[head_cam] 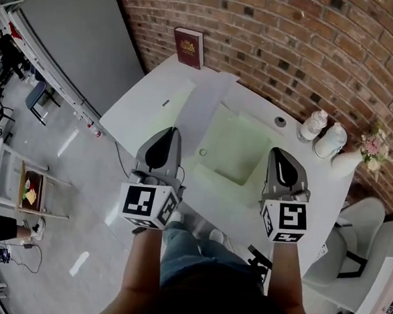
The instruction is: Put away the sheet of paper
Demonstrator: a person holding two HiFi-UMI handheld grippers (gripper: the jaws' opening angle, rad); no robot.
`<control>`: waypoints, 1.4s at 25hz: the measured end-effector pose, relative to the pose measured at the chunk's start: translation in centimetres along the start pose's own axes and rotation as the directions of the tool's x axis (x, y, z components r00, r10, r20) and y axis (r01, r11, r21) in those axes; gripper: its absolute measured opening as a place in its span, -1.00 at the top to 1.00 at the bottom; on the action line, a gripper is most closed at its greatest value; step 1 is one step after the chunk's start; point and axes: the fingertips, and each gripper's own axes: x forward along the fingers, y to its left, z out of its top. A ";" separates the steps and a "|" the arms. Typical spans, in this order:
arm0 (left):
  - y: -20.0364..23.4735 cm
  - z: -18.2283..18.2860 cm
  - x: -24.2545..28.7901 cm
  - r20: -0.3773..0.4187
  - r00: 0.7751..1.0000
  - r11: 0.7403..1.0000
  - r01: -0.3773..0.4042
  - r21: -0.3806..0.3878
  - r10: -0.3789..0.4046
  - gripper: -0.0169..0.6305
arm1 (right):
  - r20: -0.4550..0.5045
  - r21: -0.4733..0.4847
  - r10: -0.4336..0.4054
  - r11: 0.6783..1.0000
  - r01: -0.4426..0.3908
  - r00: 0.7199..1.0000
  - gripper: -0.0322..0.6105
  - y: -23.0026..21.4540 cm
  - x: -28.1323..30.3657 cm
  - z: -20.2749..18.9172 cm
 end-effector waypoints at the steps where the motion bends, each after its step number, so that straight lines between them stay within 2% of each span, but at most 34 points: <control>1: -0.1 0.0 0.7 0.000 1.000 1.000 0.021 -0.003 -0.021 0.96 | -0.005 0.004 -0.021 1.000 0.021 1.000 0.90 -0.4 0.0 -0.1; 5: -0.2 -0.3 3.2 -0.004 0.995 0.994 0.103 -0.047 -0.103 0.97 | -0.022 0.018 -0.097 0.995 0.098 0.995 0.90 -1.8 0.2 -0.6; 9: 0.3 -0.9 5.5 -0.006 0.982 0.976 0.185 -0.112 -0.186 0.96 | -0.034 0.014 -0.159 0.987 0.160 0.987 0.90 -2.2 0.5 -0.6; 13: 0.8 -1.4 7.6 -0.014 0.965 0.958 0.257 -0.131 -0.261 0.96 | -0.049 0.023 -0.235 0.971 0.236 0.971 0.90 -2.6 1.1 -0.7; 16: 1.3 -1.9 9.1 -0.018 0.948 0.935 0.309 -0.172 -0.317 0.96 | -0.061 0.020 -0.279 0.960 0.281 0.958 0.90 -2.3 1.7 -0.6; 21: 1.7 -2.9 11.2 -0.018 0.908 0.876 0.398 -0.271 -0.418 0.96 | -0.073 0.026 -0.356 0.933 0.358 0.932 0.90 -2.3 2.0 -0.5; 25: 2.3 -4.4 12.4 -0.035 0.888 0.835 0.416 -0.361 -0.458 0.96 | -0.088 0.038 -0.404 0.912 0.409 0.910 0.90 -2.4 2.0 -0.7; 29: 3.2 -6.9 13.7 -0.083 0.877 0.806 0.394 -0.442 -0.474 0.96 | -0.108 0.048 -0.442 0.892 0.449 0.891 0.89 -2.4 2.1 -1.2; 35: 4.0 -12.8 15.3 -0.165 0.839 0.740 0.343 -0.578 -0.518 0.96 | -0.154 0.056 -0.471 0.874 0.483 0.869 0.89 -1.4 2.3 -2.7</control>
